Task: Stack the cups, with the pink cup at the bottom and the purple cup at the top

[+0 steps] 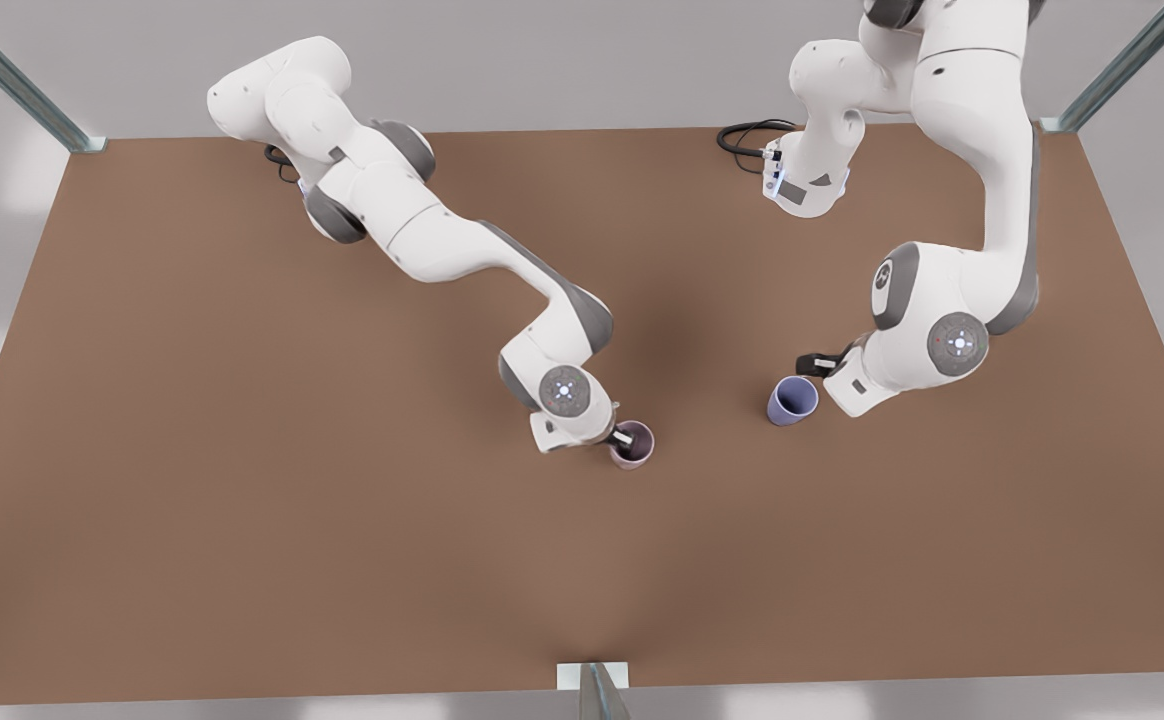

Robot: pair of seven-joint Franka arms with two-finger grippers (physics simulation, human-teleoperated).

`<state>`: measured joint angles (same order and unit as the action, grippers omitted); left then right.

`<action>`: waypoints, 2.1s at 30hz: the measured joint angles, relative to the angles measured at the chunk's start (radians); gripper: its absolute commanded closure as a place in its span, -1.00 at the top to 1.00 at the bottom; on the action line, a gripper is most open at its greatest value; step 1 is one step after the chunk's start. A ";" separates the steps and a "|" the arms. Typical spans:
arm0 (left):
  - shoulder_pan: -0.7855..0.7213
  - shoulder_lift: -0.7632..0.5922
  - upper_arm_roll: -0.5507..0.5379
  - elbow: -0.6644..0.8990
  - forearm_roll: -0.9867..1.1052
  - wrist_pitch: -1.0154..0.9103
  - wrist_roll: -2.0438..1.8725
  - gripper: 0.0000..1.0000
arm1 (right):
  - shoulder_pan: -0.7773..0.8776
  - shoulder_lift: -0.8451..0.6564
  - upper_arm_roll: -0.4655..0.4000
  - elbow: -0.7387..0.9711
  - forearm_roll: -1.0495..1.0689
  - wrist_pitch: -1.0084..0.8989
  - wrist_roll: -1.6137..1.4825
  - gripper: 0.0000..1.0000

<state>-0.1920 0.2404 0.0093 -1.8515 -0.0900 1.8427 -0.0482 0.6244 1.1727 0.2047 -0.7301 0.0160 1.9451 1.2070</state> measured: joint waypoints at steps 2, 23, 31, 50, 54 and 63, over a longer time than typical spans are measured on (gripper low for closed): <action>0.000 0.005 0.000 -0.039 -0.001 0.052 -0.019 1.00 | 0.003 0.001 -0.002 0.000 -0.002 0.001 0.030 1.00; 0.018 0.089 0.011 -0.251 -0.011 0.435 -0.125 1.00 | -0.744 -1.025 0.000 -0.840 -0.118 -0.220 -0.813 1.00; 0.020 0.116 0.010 -0.253 -0.011 0.456 -0.142 -0.32 | -0.747 -1.023 0.001 -0.837 -0.133 -0.234 -1.331 1.00; -0.184 0.342 0.003 0.642 -0.024 -0.057 -0.281 -0.57 | -0.770 -1.021 -0.017 -0.826 -0.124 -0.344 -1.329 1.00; -0.235 0.394 0.001 0.669 -0.022 -0.067 -0.334 -0.57 | -0.770 -1.021 -0.018 -0.826 -0.124 -0.349 -1.323 1.00; -0.325 0.420 -0.002 0.663 -0.073 0.008 -0.453 -0.57 | -0.770 -1.021 -0.018 -0.826 -0.123 -0.356 -1.313 1.00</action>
<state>-0.5170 0.6608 0.0076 -1.1883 -0.1631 1.8507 -0.5016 -0.1452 0.1514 0.1867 -1.5559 -0.1074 1.5892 -0.1061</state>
